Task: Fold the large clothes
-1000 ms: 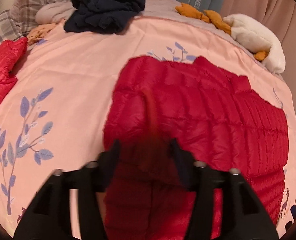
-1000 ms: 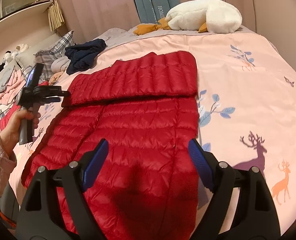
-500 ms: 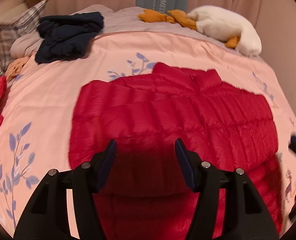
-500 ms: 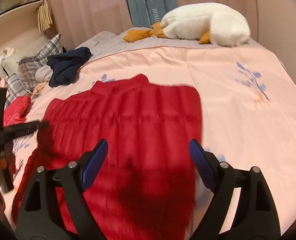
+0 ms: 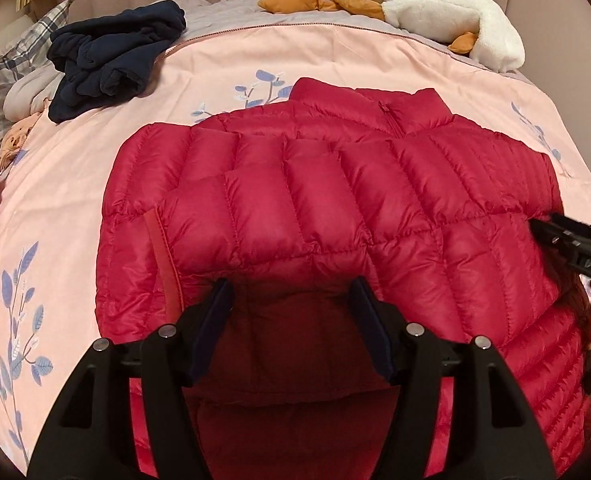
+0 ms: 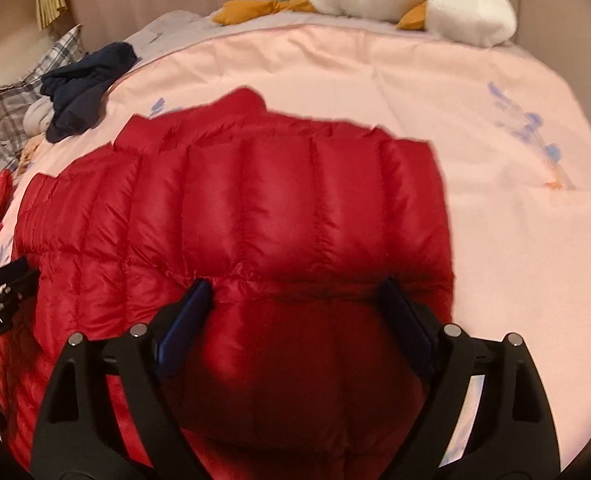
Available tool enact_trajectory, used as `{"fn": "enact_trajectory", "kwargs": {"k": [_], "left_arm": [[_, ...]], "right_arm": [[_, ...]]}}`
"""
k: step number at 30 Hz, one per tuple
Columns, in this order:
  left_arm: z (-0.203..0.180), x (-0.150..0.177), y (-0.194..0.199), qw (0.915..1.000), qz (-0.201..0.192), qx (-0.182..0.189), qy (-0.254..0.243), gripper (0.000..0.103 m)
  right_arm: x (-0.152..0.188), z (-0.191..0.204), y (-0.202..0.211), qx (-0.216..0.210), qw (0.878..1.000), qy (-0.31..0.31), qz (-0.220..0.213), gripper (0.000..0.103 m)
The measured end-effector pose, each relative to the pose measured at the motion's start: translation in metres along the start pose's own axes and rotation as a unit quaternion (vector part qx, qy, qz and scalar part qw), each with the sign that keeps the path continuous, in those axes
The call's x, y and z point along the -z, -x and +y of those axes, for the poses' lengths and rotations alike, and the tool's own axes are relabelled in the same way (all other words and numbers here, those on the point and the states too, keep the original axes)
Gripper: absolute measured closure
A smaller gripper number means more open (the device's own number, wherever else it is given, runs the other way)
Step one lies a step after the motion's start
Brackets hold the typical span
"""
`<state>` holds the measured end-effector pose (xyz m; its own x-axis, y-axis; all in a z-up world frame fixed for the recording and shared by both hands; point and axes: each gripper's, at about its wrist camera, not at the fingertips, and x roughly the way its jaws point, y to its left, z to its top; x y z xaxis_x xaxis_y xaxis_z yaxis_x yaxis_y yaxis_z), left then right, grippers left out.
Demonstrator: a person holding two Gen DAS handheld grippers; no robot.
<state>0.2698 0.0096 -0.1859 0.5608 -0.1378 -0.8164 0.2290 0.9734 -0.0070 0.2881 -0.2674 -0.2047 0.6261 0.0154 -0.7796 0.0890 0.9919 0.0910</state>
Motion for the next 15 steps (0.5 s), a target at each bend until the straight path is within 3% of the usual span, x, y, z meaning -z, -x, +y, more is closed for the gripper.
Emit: {"fn": "enact_trajectory", "kwargs": {"k": [3, 5, 8, 11, 15], "left_arm": [[0.000, 0.000, 0.000, 1.0000, -0.002, 0.000, -0.001, 0.039], [-0.001, 0.001, 0.000, 1.0000, -0.003, 0.000, -0.002, 0.039], [-0.001, 0.001, 0.000, 1.0000, -0.005, -0.001, 0.000, 0.039], [0.000, 0.001, 0.000, 1.0000, -0.003, 0.000, 0.000, 0.039], [-0.001, 0.004, 0.001, 1.0000, -0.006, -0.002, -0.003, 0.038]], "right_arm": [[0.003, 0.018, 0.031, -0.034, 0.998, 0.016, -0.049, 0.016], [0.007, 0.029, 0.041, -0.066, 0.996, 0.026, -0.058, 0.016], [0.020, 0.051, 0.035, -0.081, 0.994, 0.060, -0.041, 0.016], [0.031, 0.063, 0.009, -0.044, 0.995, 0.095, -0.001, 0.013], [0.031, 0.062, 0.004, -0.044, 0.995, 0.084, 0.003, 0.012]]}}
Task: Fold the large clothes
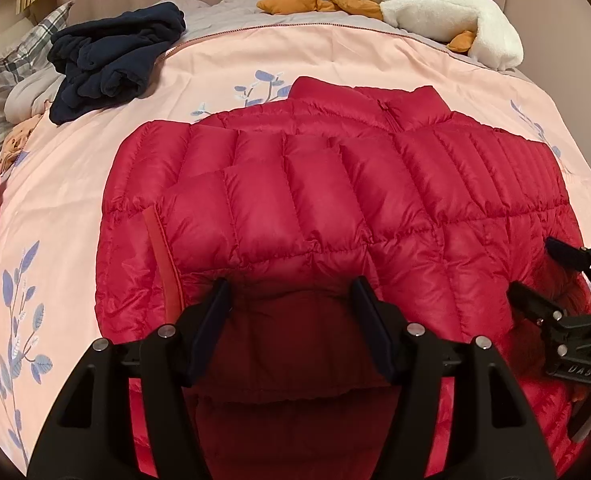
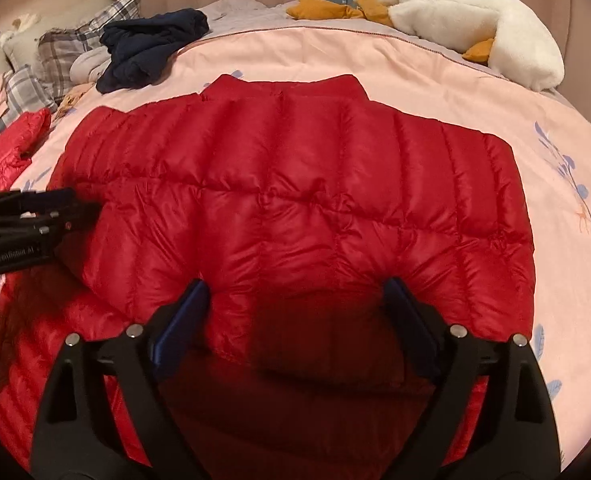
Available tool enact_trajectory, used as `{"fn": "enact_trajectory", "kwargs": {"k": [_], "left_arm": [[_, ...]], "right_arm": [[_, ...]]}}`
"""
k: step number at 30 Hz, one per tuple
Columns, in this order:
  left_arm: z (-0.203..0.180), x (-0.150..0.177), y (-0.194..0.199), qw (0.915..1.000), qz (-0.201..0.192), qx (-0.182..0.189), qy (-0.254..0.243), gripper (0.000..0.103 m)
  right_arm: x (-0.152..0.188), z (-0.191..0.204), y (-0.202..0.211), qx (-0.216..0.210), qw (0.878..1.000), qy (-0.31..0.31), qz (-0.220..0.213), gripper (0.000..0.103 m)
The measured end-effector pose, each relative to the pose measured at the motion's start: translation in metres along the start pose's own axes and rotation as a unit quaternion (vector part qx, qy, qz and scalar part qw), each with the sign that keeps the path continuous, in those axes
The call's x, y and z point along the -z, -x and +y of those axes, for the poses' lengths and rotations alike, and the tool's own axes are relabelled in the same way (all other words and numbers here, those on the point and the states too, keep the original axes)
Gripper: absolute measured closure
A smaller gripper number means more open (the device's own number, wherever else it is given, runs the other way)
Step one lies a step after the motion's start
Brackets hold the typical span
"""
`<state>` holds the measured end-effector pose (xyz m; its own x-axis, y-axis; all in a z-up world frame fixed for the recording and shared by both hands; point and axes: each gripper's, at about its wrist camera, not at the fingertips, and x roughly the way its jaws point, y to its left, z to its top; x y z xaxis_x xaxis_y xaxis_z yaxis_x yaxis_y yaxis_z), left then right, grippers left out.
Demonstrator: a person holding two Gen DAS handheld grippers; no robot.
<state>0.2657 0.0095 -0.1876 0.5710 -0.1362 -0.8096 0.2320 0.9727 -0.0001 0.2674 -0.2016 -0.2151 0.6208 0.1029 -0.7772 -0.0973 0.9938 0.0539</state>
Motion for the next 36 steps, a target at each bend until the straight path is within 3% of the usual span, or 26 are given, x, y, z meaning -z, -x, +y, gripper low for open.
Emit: {"fn": "enact_trajectory", "kwargs": {"k": [4, 6, 10, 15, 19, 25, 28, 31, 34, 36], "left_arm": [[0.008, 0.007, 0.010, 0.9995, -0.001, 0.015, 0.028, 0.037], [0.012, 0.013, 0.020, 0.9987, -0.001, 0.031, 0.039, 0.029], [0.021, 0.041, 0.049, 0.9971, -0.002, 0.055, 0.053, 0.026], [0.002, 0.091, 0.065, 0.9976, 0.030, 0.062, 0.008, 0.026], [-0.012, 0.132, 0.081, 0.9980, 0.031, 0.044, -0.032, 0.026], [0.011, 0.182, 0.112, 0.9978, 0.032, 0.055, -0.017, 0.025], [0.034, 0.200, 0.128, 0.9972, 0.035, 0.064, 0.013, 0.025], [0.063, 0.215, 0.144, 0.9964, 0.040, 0.049, 0.056, 0.025], [0.095, 0.228, 0.151, 0.9901, 0.047, 0.055, 0.120, 0.025], [0.111, 0.234, 0.152, 0.9822, 0.048, 0.083, 0.161, 0.025]], "right_arm": [[0.010, -0.005, 0.020, -0.014, 1.000, -0.023, -0.009, 0.012], [0.018, -0.007, 0.035, -0.022, 0.999, -0.030, -0.016, 0.012], [0.043, -0.013, 0.068, -0.038, 0.998, -0.041, -0.017, 0.012], [0.082, 0.006, 0.091, -0.063, 0.998, -0.012, 0.008, 0.012], [0.121, 0.030, 0.106, -0.037, 0.998, 0.039, 0.032, 0.012], [0.172, 0.026, 0.136, -0.001, 0.996, 0.078, 0.052, 0.012], [0.190, 0.004, 0.153, 0.015, 0.996, 0.058, 0.064, 0.012], [0.203, -0.019, 0.174, 0.032, 0.997, 0.029, 0.067, 0.012], [0.209, -0.042, 0.191, 0.030, 0.998, -0.017, 0.052, 0.012], [0.212, -0.059, 0.193, 0.003, 0.996, -0.072, 0.046, 0.012]]}}
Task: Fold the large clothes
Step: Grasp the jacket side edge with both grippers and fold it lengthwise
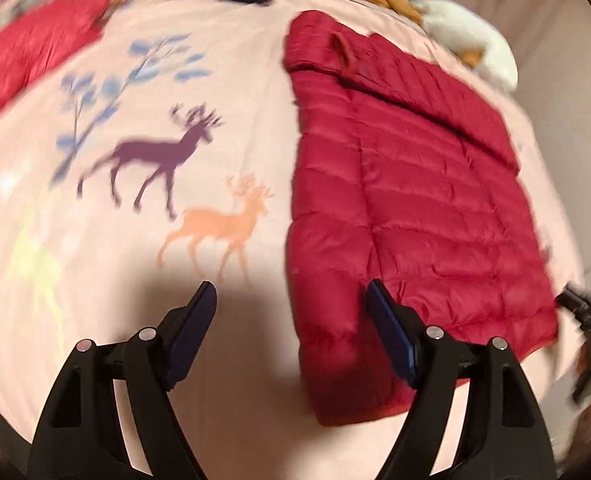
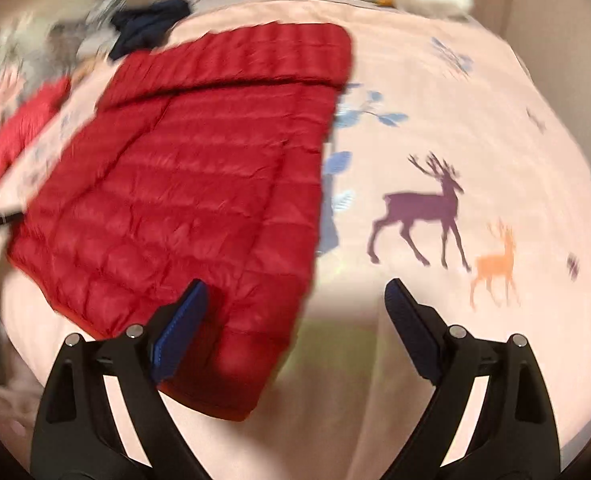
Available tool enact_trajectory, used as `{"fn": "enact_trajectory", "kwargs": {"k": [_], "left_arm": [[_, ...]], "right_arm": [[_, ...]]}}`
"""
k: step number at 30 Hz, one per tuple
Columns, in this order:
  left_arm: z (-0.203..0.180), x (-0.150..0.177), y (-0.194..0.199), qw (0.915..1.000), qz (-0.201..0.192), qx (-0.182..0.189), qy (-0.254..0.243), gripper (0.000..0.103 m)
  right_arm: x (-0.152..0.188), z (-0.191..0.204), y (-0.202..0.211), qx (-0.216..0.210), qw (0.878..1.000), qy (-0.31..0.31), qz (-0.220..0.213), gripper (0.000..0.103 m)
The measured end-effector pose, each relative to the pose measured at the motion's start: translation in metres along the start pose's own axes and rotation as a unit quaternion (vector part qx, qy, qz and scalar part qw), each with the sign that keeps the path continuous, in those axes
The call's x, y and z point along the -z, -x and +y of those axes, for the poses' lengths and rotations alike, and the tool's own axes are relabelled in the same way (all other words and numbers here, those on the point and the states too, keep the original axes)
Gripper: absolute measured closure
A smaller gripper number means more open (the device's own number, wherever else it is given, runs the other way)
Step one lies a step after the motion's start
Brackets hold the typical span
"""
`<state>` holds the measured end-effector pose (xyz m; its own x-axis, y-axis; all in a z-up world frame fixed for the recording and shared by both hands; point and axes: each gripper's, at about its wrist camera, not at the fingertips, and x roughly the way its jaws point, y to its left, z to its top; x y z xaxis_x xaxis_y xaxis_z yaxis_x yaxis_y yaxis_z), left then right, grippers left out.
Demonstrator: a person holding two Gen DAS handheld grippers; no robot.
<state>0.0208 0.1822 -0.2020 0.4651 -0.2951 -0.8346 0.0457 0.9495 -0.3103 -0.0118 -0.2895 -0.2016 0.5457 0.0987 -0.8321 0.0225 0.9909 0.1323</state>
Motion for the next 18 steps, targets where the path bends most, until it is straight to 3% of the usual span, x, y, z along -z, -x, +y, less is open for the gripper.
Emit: {"fn": "enact_trajectory", "kwargs": {"k": [4, 7, 18], "left_arm": [[0.009, 0.003, -0.007, 0.9942, 0.015, 0.091, 0.054, 0.025], [0.003, 0.006, -0.014, 0.9895, 0.023, 0.126, 0.067, 0.023], [-0.015, -0.014, -0.042, 0.9706, 0.042, 0.218, 0.093, 0.023]], "right_arm": [[0.003, -0.018, -0.011, -0.105, 0.990, -0.092, 0.007, 0.012], [0.002, -0.015, -0.027, -0.166, 0.976, -0.136, 0.029, 0.012], [-0.027, 0.011, -0.062, -0.265, 0.950, -0.161, 0.034, 0.010]]}}
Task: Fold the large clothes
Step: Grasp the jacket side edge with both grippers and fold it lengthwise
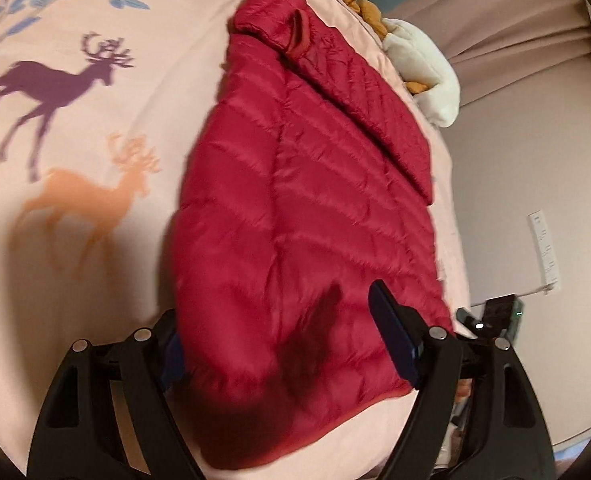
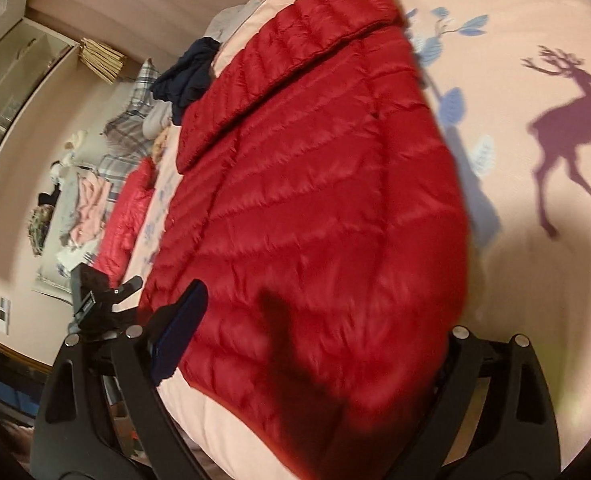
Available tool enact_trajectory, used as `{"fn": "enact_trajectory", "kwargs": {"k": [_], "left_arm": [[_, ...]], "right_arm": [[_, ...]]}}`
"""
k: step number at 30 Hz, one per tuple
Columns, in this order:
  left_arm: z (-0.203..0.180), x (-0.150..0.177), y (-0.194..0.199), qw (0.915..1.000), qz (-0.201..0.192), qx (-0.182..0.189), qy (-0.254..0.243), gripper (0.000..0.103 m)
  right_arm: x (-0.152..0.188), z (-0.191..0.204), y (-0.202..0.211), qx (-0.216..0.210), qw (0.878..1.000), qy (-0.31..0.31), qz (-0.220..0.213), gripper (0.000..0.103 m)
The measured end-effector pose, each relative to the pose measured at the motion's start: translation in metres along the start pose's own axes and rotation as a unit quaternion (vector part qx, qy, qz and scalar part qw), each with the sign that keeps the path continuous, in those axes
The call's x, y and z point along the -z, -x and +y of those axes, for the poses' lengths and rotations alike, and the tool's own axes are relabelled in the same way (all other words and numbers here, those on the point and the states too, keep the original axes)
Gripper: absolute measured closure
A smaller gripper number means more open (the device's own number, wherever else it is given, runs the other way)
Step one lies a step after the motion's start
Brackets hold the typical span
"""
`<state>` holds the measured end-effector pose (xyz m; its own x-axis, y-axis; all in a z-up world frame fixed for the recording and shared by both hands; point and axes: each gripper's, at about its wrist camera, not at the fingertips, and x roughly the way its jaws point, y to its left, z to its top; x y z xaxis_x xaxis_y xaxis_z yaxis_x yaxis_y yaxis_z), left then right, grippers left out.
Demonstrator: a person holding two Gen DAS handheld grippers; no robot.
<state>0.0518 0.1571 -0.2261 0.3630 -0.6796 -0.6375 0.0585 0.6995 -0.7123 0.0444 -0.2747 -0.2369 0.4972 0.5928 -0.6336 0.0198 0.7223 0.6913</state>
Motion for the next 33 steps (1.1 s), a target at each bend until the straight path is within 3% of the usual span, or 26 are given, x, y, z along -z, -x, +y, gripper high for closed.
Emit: {"fn": "enact_trajectory", "kwargs": {"k": [5, 13, 18, 21, 23, 29, 33], "left_arm": [[-0.003, -0.004, -0.013, 0.9983, 0.013, 0.051, 0.024, 0.023], [-0.008, 0.022, -0.006, 0.9973, 0.032, 0.065, 0.009, 0.024], [-0.005, 0.025, -0.009, 0.9982, 0.024, 0.054, 0.015, 0.034], [-0.011, 0.019, -0.020, 0.9991, 0.031, 0.030, 0.007, 0.047], [-0.013, 0.018, -0.025, 0.9992, 0.034, 0.018, 0.008, 0.056], [-0.005, 0.017, -0.022, 0.9990, 0.026, 0.016, 0.033, 0.080], [-0.011, 0.017, -0.009, 0.9997, 0.011, 0.014, 0.018, 0.087]], "right_arm": [[-0.004, -0.002, -0.006, -0.039, 0.999, -0.024, 0.001, 0.014], [0.026, -0.014, 0.021, -0.060, 0.997, -0.037, 0.022, 0.020], [0.030, -0.012, 0.019, -0.047, 0.998, -0.033, 0.014, 0.022], [0.027, -0.005, 0.009, -0.027, 0.999, -0.024, 0.015, 0.031], [0.025, -0.003, 0.004, -0.020, 0.999, -0.022, 0.014, 0.045], [0.026, -0.001, -0.001, -0.002, 1.000, -0.021, 0.007, 0.072], [0.027, 0.009, 0.006, 0.005, 1.000, 0.001, -0.007, 0.082]]}}
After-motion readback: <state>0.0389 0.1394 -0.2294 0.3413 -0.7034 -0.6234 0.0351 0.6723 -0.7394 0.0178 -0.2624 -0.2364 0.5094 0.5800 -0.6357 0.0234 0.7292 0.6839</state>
